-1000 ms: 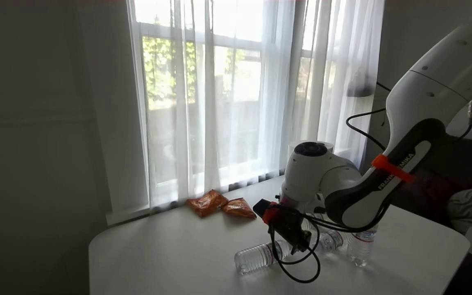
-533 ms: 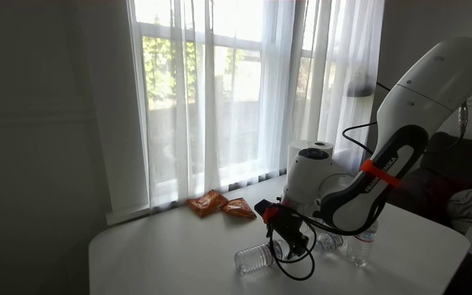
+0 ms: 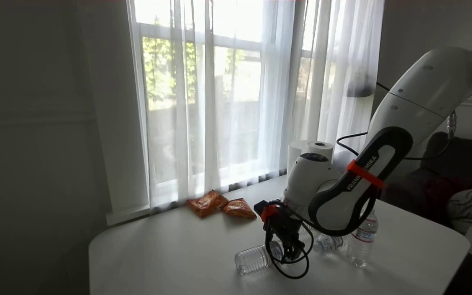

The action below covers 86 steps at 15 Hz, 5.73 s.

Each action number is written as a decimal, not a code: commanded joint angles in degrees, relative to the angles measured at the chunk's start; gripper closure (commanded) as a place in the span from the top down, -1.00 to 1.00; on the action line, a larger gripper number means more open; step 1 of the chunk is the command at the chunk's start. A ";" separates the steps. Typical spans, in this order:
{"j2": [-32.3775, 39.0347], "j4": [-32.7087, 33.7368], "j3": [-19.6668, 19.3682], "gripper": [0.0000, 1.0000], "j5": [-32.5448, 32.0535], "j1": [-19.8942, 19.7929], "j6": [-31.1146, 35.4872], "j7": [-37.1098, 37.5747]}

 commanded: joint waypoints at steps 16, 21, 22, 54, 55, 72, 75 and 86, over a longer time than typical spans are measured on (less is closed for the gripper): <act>-8.96 0.32 -25.34 -0.54 -15.50 25.67 -12.81 6.96; -11.49 2.17 -21.72 -0.54 -31.72 24.31 -23.06 15.34; -11.83 2.60 -20.27 -0.54 -34.34 23.60 -25.20 16.63; 3.96 10.24 2.62 -0.54 -83.23 19.27 -70.64 27.06; 4.30 10.30 2.84 -0.54 -83.83 19.26 -71.23 26.93; 7.94 13.00 5.03 0.97 -82.79 18.35 -79.55 33.96; 6.27 13.72 5.44 1.00 -81.32 17.26 -79.73 33.85; -4.56 13.62 6.83 1.00 -68.05 12.20 -69.63 31.81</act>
